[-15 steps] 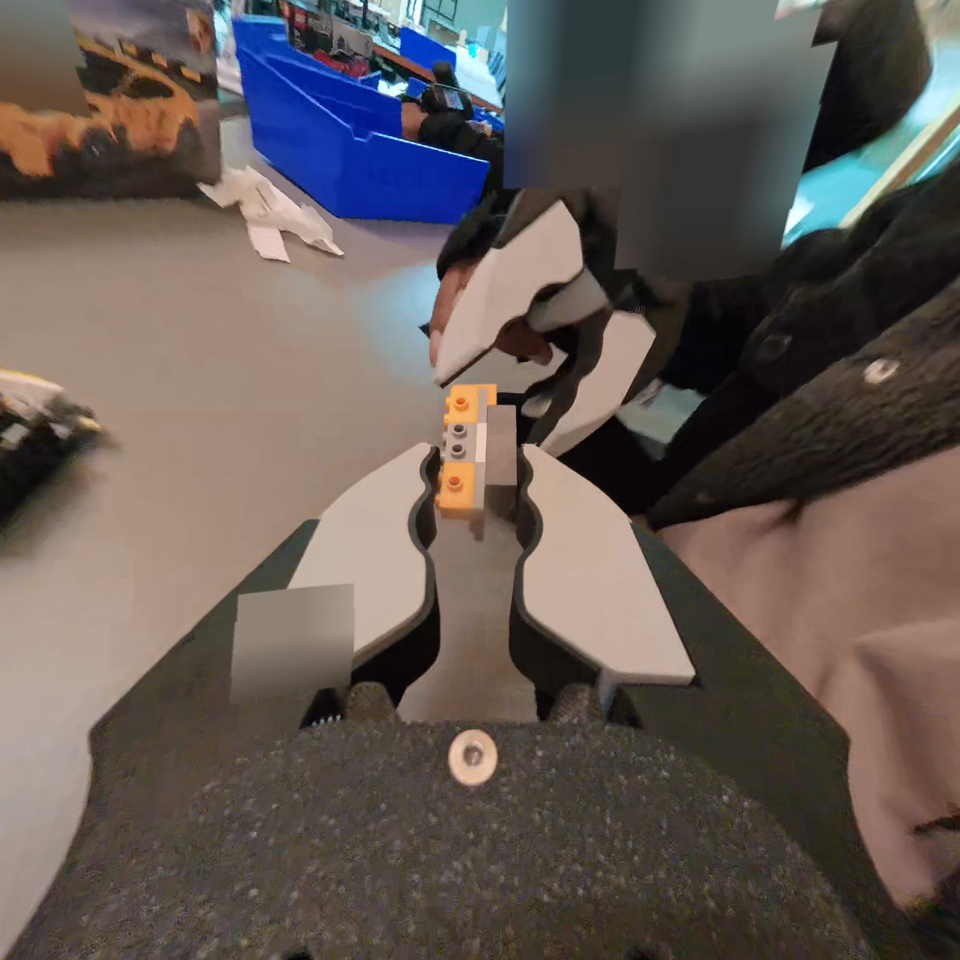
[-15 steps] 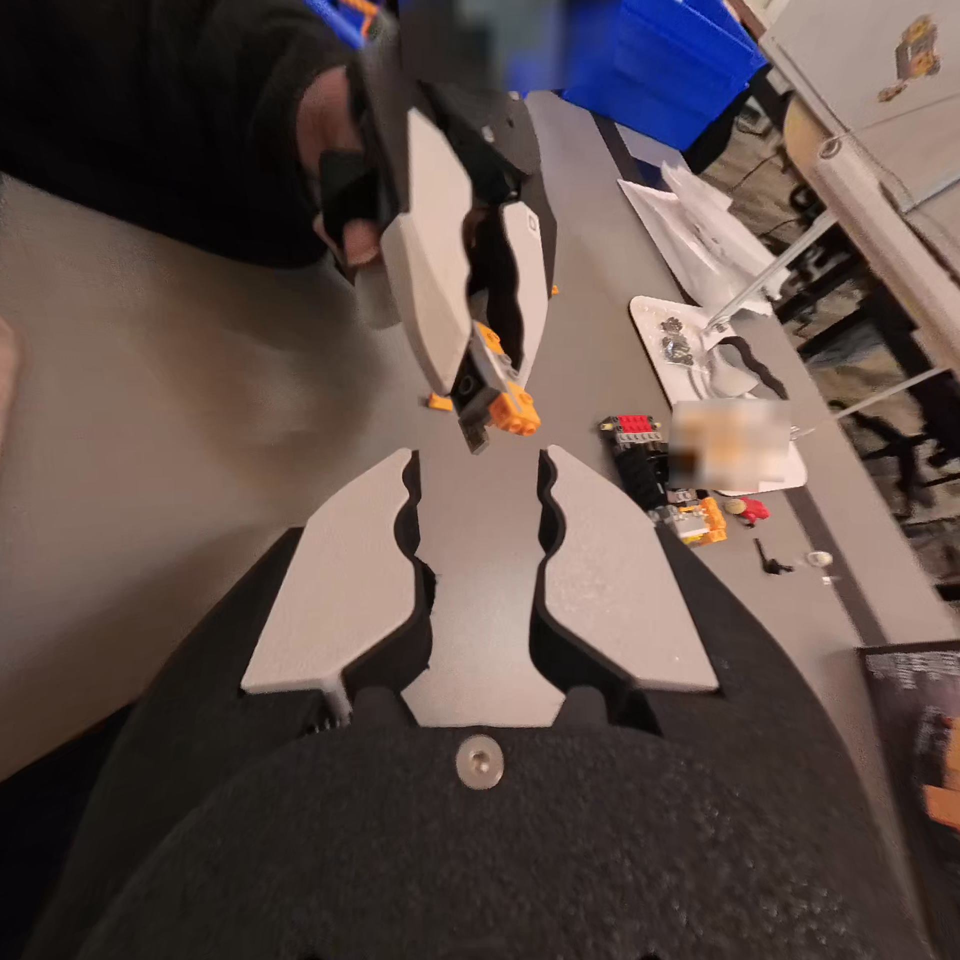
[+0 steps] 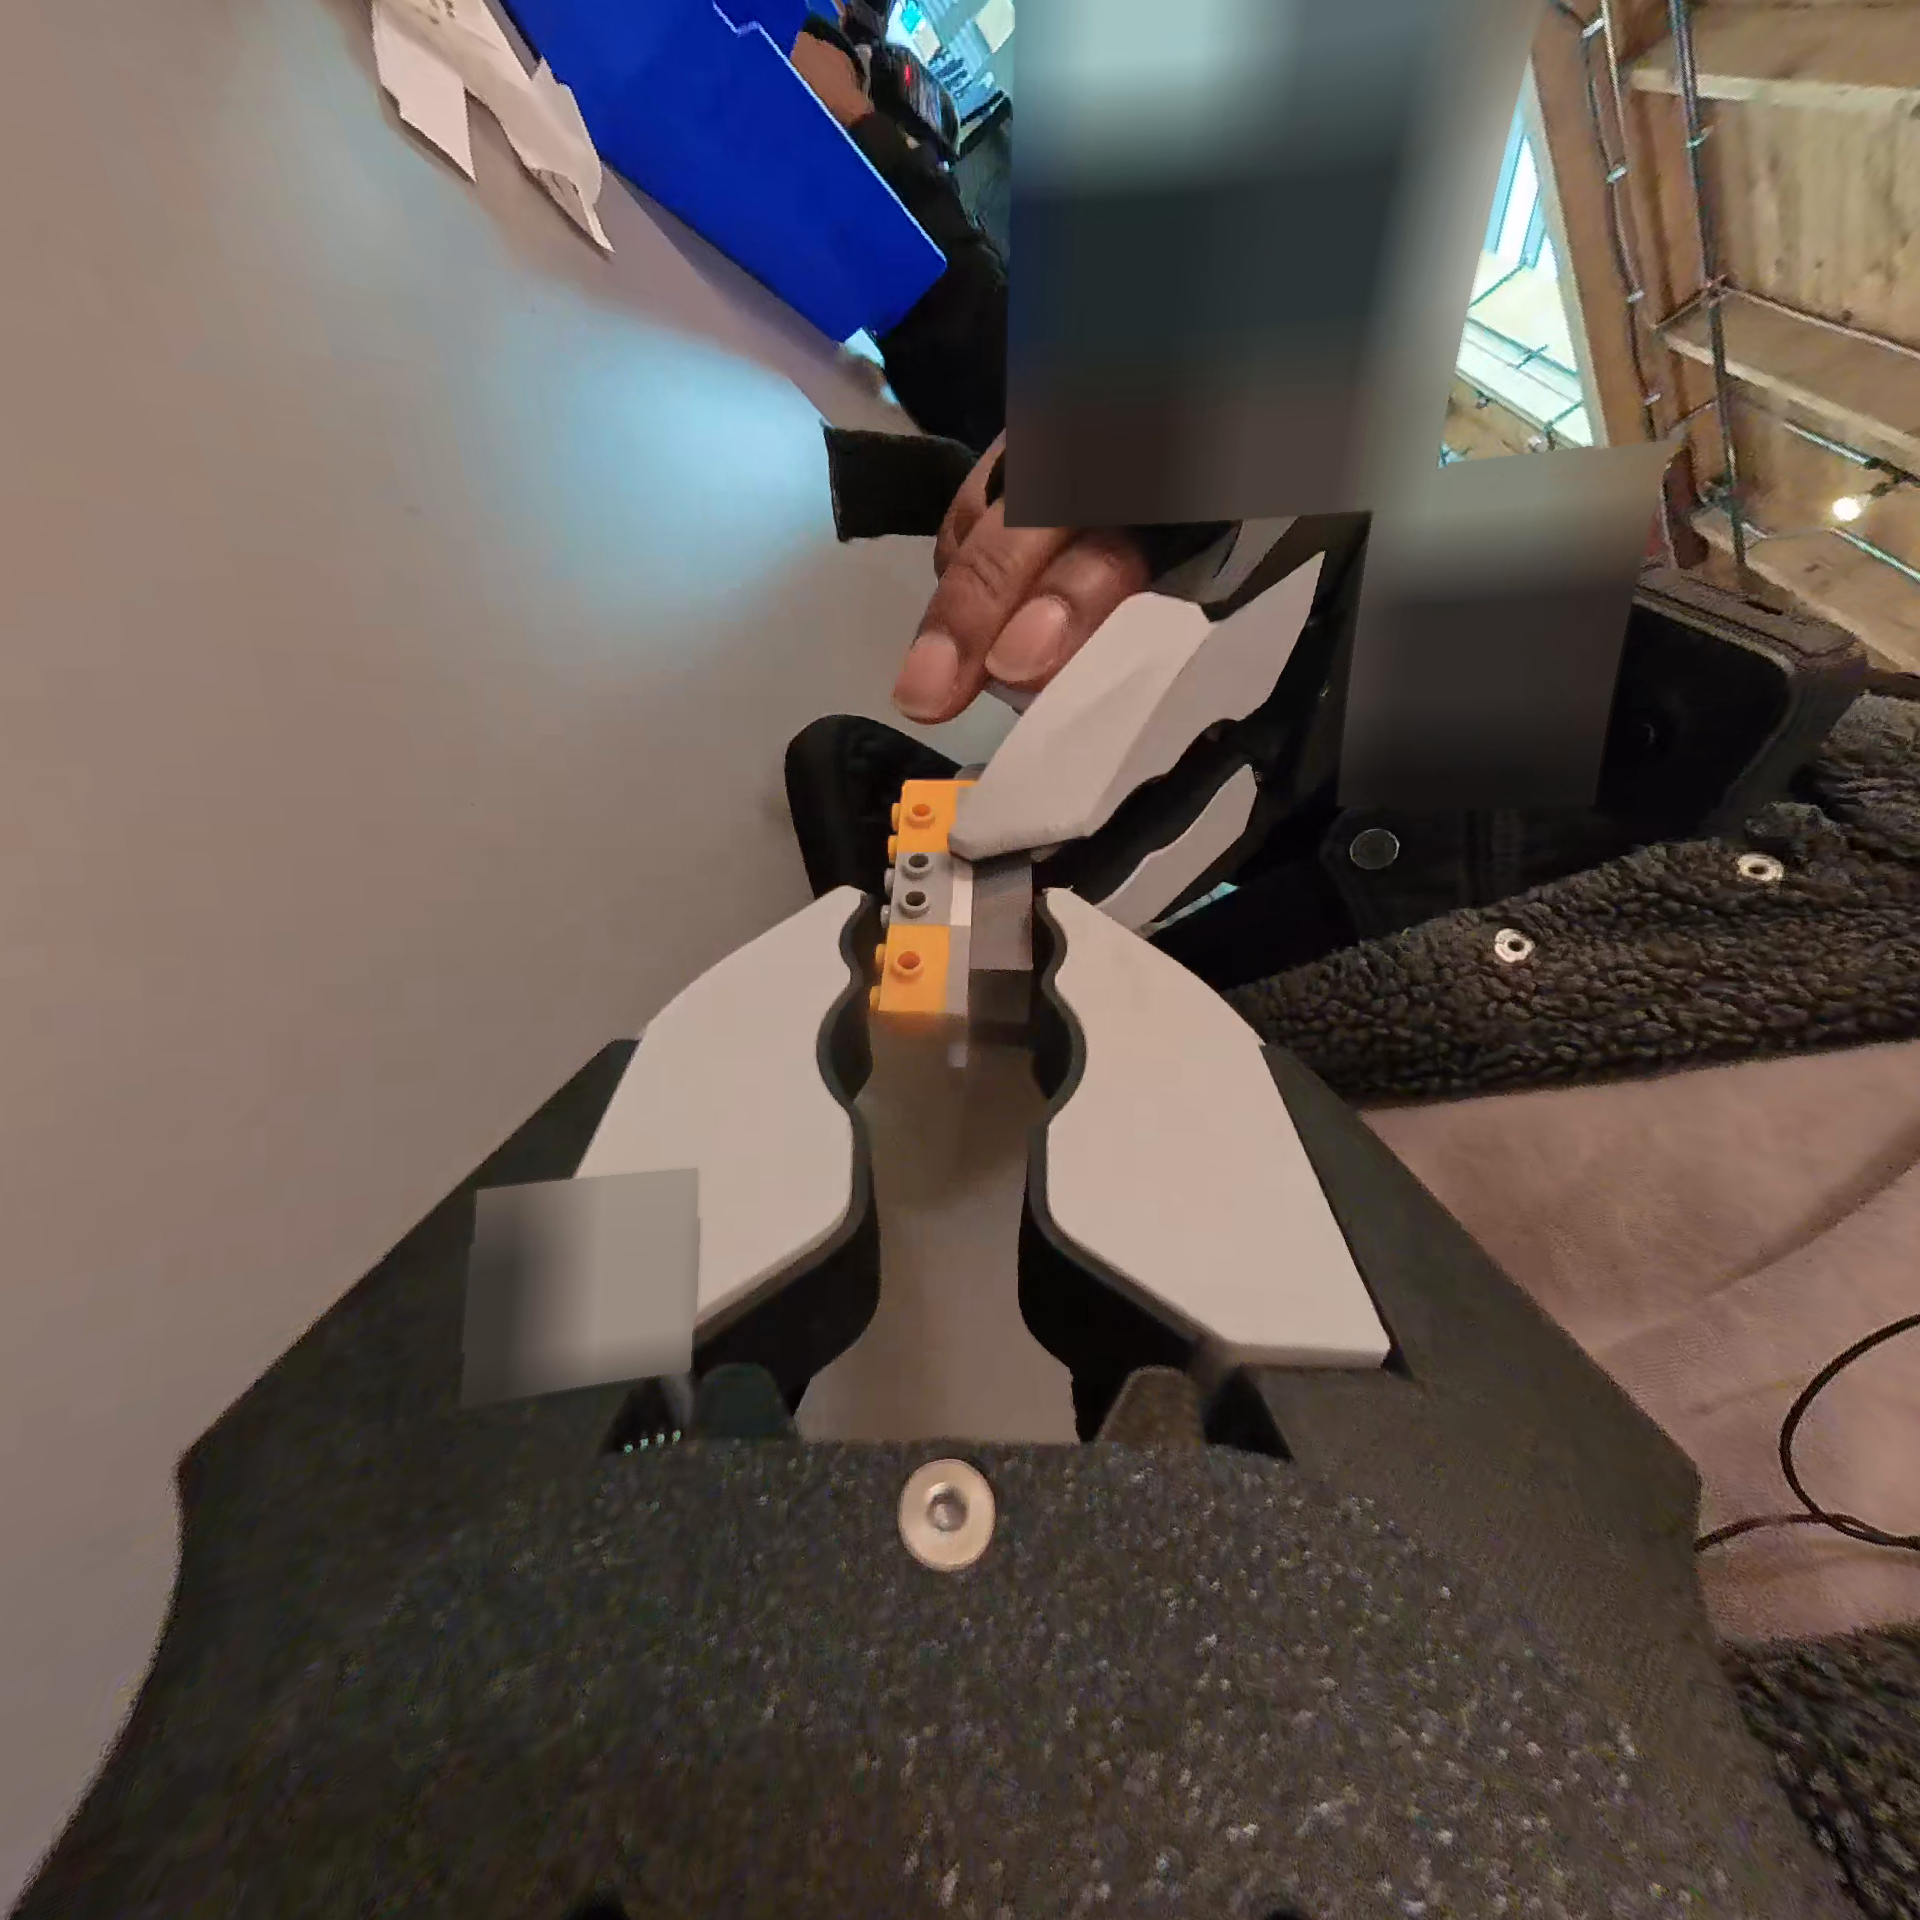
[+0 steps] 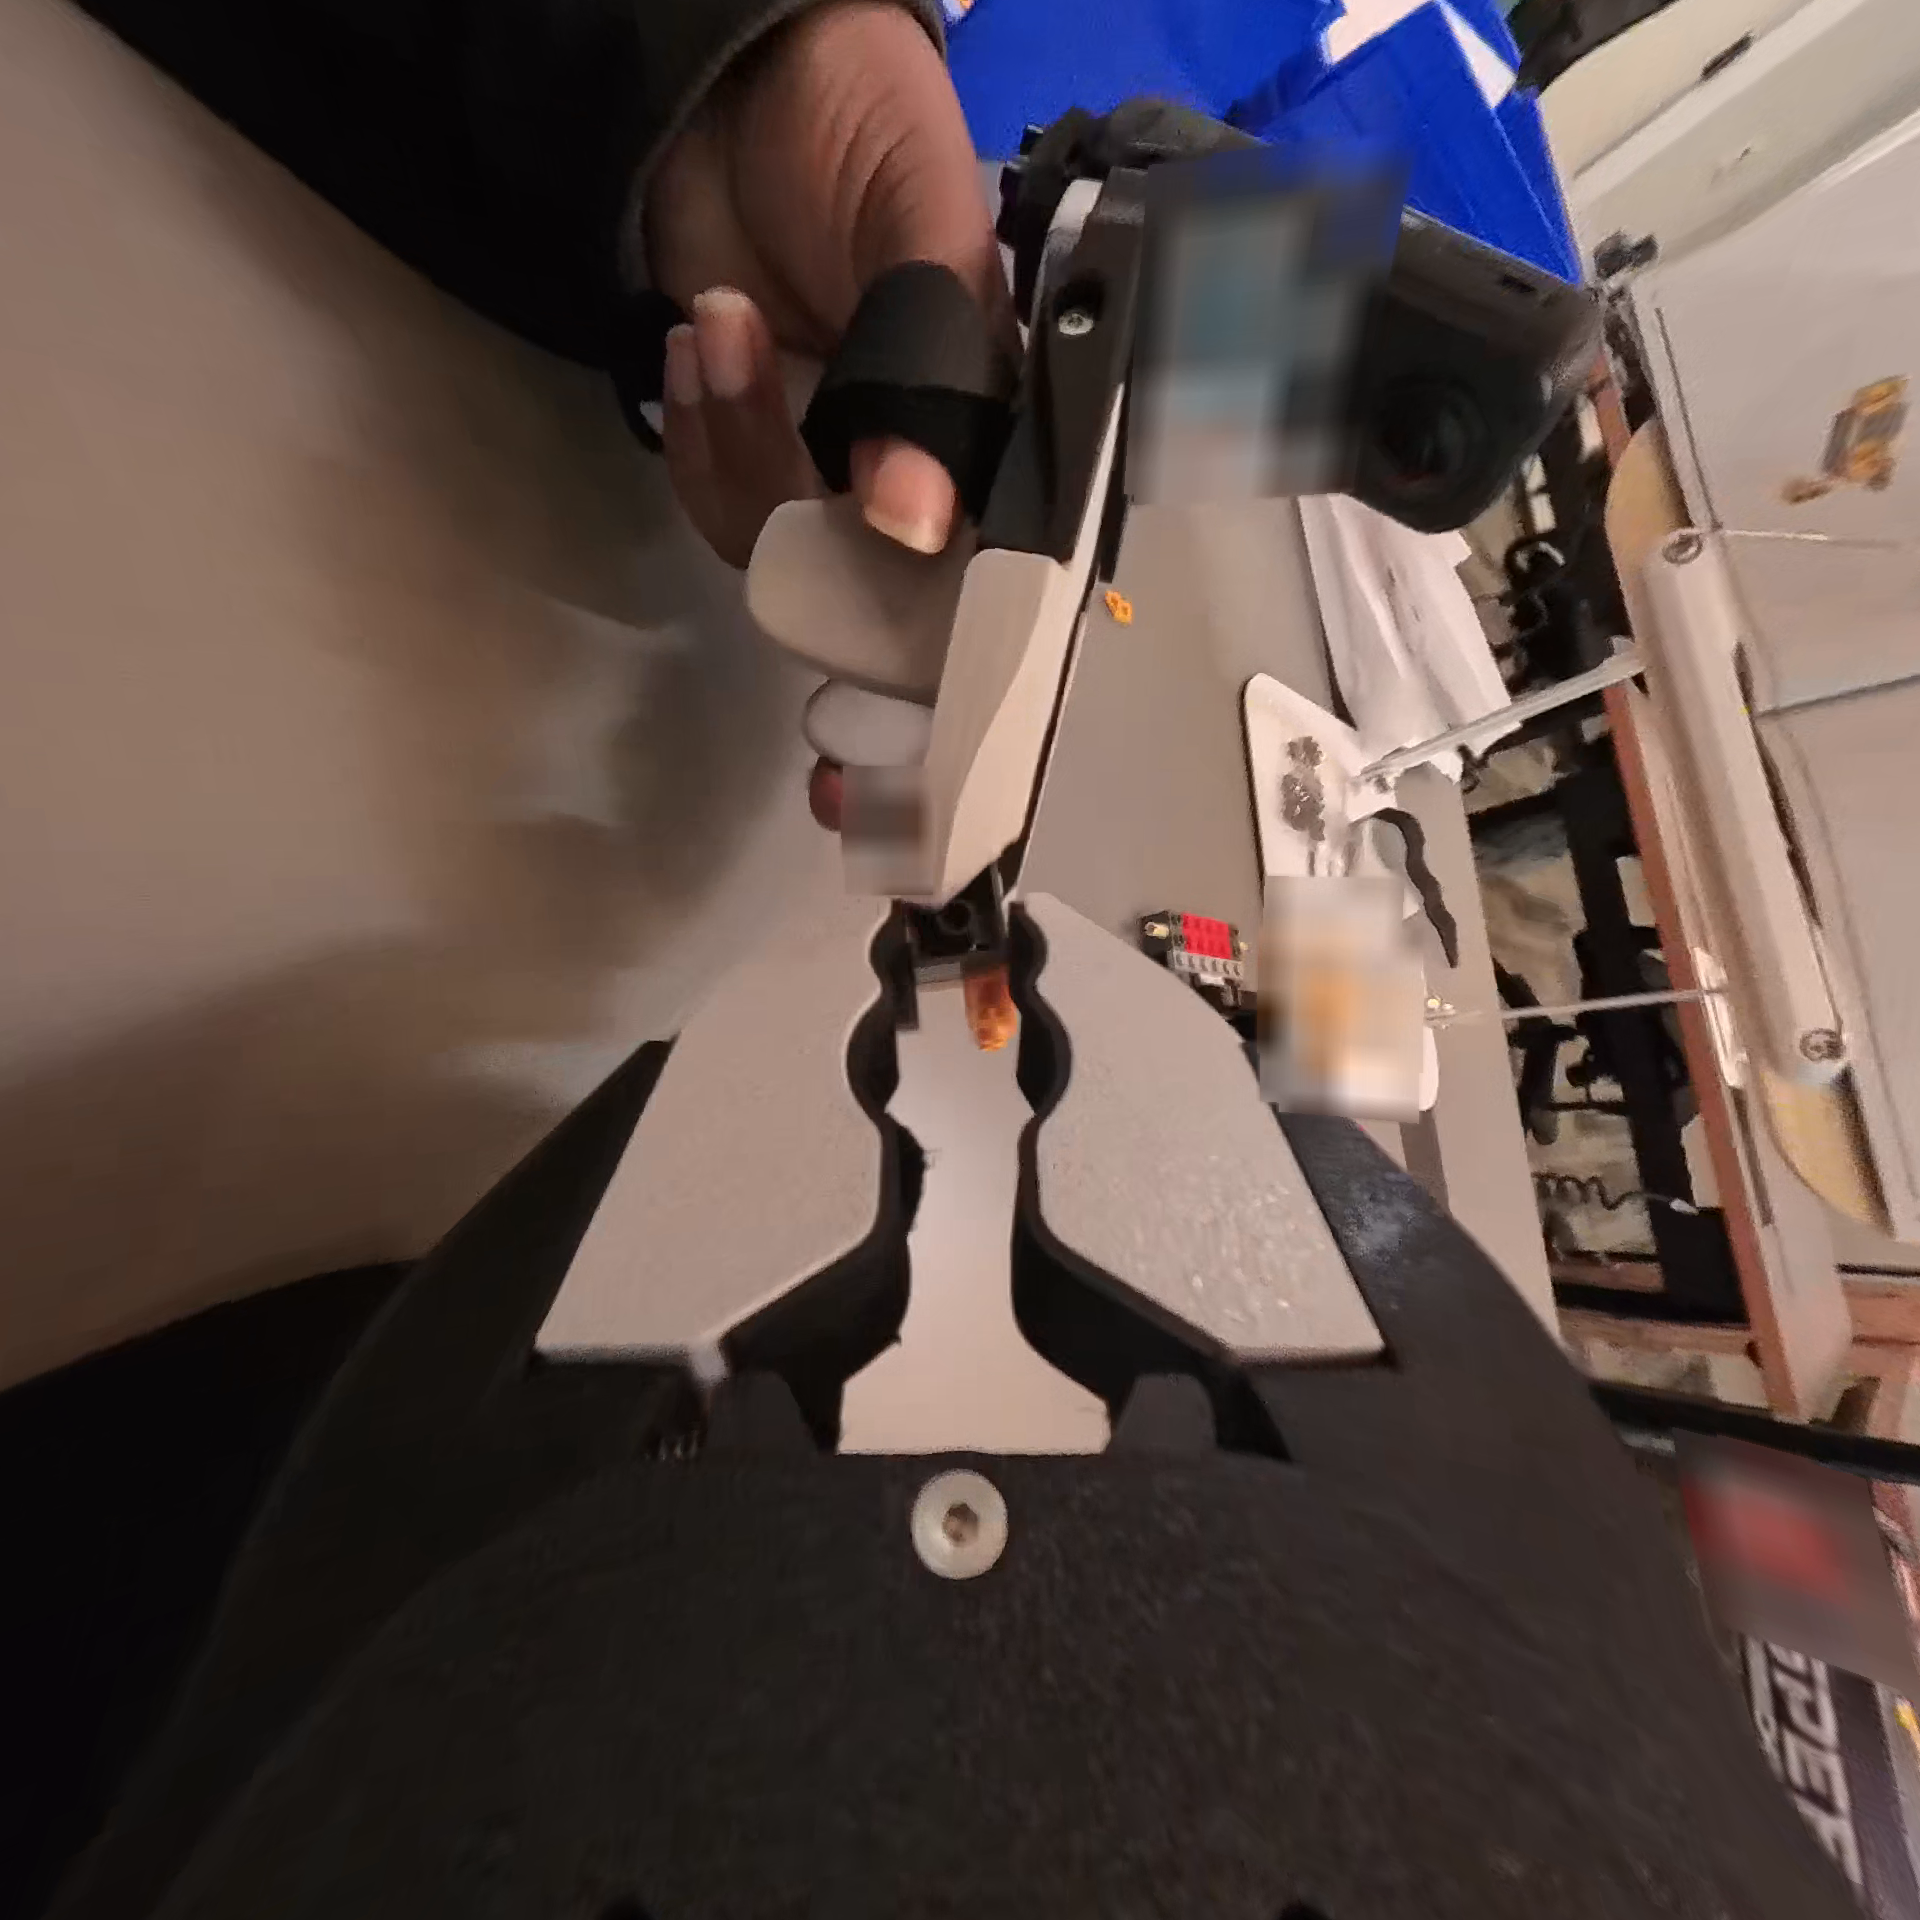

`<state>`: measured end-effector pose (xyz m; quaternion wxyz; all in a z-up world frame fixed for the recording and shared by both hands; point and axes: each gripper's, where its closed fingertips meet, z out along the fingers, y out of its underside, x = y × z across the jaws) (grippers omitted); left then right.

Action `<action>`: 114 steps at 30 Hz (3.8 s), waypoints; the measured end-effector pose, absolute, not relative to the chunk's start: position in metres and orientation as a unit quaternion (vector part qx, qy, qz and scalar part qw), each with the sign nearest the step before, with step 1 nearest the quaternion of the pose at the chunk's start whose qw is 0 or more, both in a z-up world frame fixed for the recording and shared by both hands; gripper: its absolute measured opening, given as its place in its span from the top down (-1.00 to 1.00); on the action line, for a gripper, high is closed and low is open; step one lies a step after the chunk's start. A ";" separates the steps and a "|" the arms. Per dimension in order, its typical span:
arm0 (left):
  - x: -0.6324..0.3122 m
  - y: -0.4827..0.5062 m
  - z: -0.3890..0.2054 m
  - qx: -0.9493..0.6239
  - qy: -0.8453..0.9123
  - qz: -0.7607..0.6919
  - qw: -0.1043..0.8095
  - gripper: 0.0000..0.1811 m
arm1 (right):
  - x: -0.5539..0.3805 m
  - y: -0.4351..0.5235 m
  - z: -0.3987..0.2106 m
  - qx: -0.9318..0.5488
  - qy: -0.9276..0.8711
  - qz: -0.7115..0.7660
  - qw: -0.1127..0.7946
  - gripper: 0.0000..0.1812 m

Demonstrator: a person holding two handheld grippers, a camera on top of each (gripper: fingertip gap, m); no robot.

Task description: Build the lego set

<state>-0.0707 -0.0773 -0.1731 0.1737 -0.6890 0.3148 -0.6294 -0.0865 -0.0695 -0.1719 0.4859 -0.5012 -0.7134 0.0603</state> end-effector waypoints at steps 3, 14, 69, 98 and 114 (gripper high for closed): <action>-0.070 -0.079 -0.174 -0.687 0.316 -0.634 0.163 0.70 | -0.086 -0.071 -0.173 -0.483 -0.741 0.078 0.460 0.81; -0.073 -0.083 -0.185 -0.694 0.356 -0.608 0.152 0.72 | -0.084 -0.078 -0.185 -0.394 -0.860 0.052 0.320 0.77; -0.134 0.022 -0.139 -0.631 -0.057 -0.691 0.349 0.70 | -0.144 0.021 -0.158 -0.707 -0.454 0.084 0.536 0.66; -0.124 -0.030 -0.239 -0.723 0.548 -0.272 0.321 0.70 | -0.092 -0.034 -0.237 -0.585 -0.734 0.271 0.214 0.63; -0.123 -0.041 -0.220 -0.684 0.573 -0.288 0.346 0.57 | -0.085 -0.070 -0.244 -0.605 -0.710 0.258 0.252 0.95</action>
